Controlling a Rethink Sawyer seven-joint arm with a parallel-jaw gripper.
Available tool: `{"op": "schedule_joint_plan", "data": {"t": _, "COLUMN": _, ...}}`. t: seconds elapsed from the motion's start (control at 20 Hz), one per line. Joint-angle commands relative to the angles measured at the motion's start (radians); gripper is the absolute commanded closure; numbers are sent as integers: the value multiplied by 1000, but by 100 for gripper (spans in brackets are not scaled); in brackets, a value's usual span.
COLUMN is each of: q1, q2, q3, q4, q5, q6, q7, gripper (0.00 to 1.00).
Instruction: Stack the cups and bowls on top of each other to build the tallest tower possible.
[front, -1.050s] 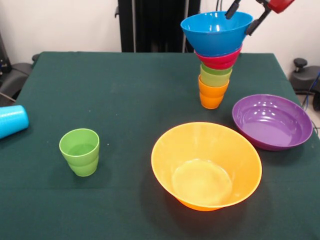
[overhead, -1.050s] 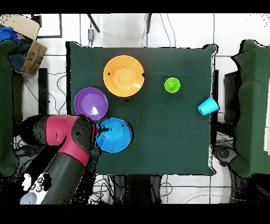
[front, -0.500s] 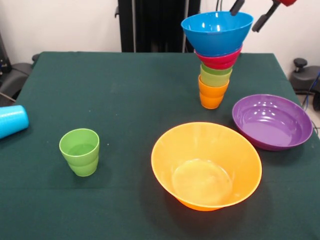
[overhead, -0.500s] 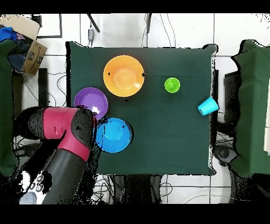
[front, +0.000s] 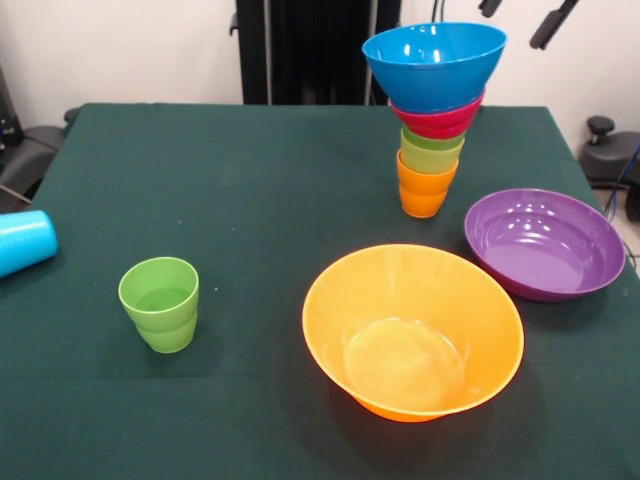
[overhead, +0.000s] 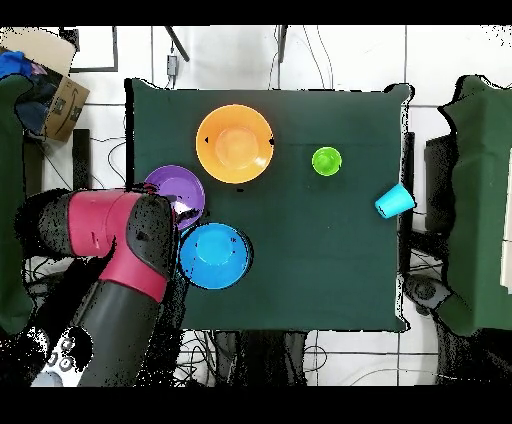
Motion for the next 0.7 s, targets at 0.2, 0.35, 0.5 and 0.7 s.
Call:
{"op": "schedule_joint_plan", "data": {"t": 0.2, "q1": -48, "q2": 7, "q3": 94, "q4": -98, "q5": -68, "q6": 59, "q7": -12, "gripper": 0}}
{"op": "schedule_joint_plan", "data": {"t": 0.35, "q1": -54, "q2": 8, "q3": 89, "q4": -117, "q5": -88, "q6": 27, "q7": -28, "gripper": 0}}
{"op": "schedule_joint_plan", "data": {"t": 0.5, "q1": -63, "q2": 8, "q3": 87, "q4": -138, "q5": -100, "q6": 11, "q7": -44, "gripper": 0}}
{"op": "schedule_joint_plan", "data": {"t": 0.7, "q1": -88, "q2": 8, "q3": 85, "q4": -166, "q5": -102, "q6": 3, "q7": -53, "gripper": 0}}
